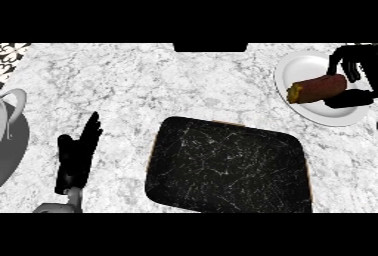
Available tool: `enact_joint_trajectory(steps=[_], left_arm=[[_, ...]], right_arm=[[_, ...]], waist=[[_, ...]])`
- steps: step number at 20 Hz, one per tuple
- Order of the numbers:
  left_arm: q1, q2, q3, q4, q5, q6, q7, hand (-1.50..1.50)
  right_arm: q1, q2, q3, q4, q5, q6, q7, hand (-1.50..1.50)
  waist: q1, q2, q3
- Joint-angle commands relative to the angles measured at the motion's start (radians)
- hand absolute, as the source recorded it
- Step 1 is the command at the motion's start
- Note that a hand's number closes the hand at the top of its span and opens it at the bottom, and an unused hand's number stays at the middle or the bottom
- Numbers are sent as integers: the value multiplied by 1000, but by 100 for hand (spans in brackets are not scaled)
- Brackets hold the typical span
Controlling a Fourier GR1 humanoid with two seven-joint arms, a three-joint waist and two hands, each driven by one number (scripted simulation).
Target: Pick the sweet potato from the tray and place it in the plate
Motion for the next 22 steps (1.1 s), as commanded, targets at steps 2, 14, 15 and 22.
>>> enact_joint_trajectory(steps=[2,14,15,22], left_arm=[[-61,-20,8,62,-28,-4,11,0],[-12,-44,1,45,-38,-31,-41,0],[-64,-55,-10,62,-42,-33,-10,0],[-72,-33,22,85,-18,-68,-42,0]], right_arm=[[-29,0,-53,160,33,-46,-44,150],[-341,-88,-95,812,155,-137,-247,150],[-321,-87,-80,846,174,-144,-267,150],[-365,-82,-33,1022,222,-1,-301,150]], waist=[[7,3,0],[44,15,1],[45,18,2],[64,26,2]])
